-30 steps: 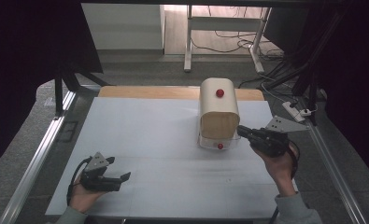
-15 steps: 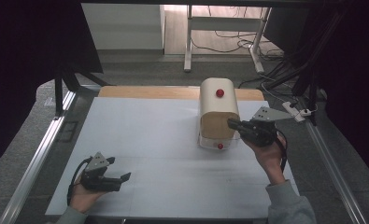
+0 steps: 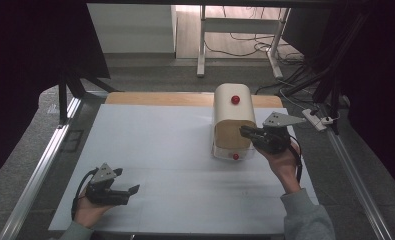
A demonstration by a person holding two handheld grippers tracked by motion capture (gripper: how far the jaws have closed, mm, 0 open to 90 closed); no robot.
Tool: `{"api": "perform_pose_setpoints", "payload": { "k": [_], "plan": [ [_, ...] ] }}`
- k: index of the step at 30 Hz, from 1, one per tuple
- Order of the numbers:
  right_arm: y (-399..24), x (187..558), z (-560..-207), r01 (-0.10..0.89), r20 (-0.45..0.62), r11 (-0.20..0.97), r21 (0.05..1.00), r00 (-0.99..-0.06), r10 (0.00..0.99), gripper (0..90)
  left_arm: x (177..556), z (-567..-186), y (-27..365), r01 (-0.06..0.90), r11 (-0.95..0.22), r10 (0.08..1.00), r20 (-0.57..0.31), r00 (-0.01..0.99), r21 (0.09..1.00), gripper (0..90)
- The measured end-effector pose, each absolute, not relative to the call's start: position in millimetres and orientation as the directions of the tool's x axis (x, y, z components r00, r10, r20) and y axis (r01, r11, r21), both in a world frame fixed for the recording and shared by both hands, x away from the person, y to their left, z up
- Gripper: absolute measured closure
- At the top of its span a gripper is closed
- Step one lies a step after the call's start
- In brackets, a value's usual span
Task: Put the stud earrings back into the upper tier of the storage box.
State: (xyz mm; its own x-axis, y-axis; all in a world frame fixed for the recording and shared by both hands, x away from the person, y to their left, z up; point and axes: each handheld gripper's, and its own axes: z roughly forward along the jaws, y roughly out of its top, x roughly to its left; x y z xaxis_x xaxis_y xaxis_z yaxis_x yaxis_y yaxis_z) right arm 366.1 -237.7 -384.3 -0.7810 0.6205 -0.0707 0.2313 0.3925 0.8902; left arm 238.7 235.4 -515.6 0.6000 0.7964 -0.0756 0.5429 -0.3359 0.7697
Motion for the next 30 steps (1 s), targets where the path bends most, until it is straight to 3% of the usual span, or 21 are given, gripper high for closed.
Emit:
{"api": "perform_pose_setpoints", "payload": {
  "k": [5,10,30],
  "plan": [
    [-238.5,360.5,-383.3,0.216,-0.082,0.387,0.896,-0.776,0.625,62.5,239.1,-516.1,235.3,0.546,-0.337,0.797,-0.076,0.599,0.767,12.2],
    [-243.2,350.7,-386.6,0.214,-0.065,0.358,0.909,-0.776,0.628,52.8,237.9,-515.5,235.4,0.538,-0.333,0.799,-0.071,0.597,0.774,12.4],
    [-289.6,308.9,-405.6,0.229,-0.066,0.326,0.917,-0.719,0.691,46.6,237.2,-516.3,234.8,0.54,-0.339,0.798,-0.068,0.599,0.77,12.6]
  ]
}}
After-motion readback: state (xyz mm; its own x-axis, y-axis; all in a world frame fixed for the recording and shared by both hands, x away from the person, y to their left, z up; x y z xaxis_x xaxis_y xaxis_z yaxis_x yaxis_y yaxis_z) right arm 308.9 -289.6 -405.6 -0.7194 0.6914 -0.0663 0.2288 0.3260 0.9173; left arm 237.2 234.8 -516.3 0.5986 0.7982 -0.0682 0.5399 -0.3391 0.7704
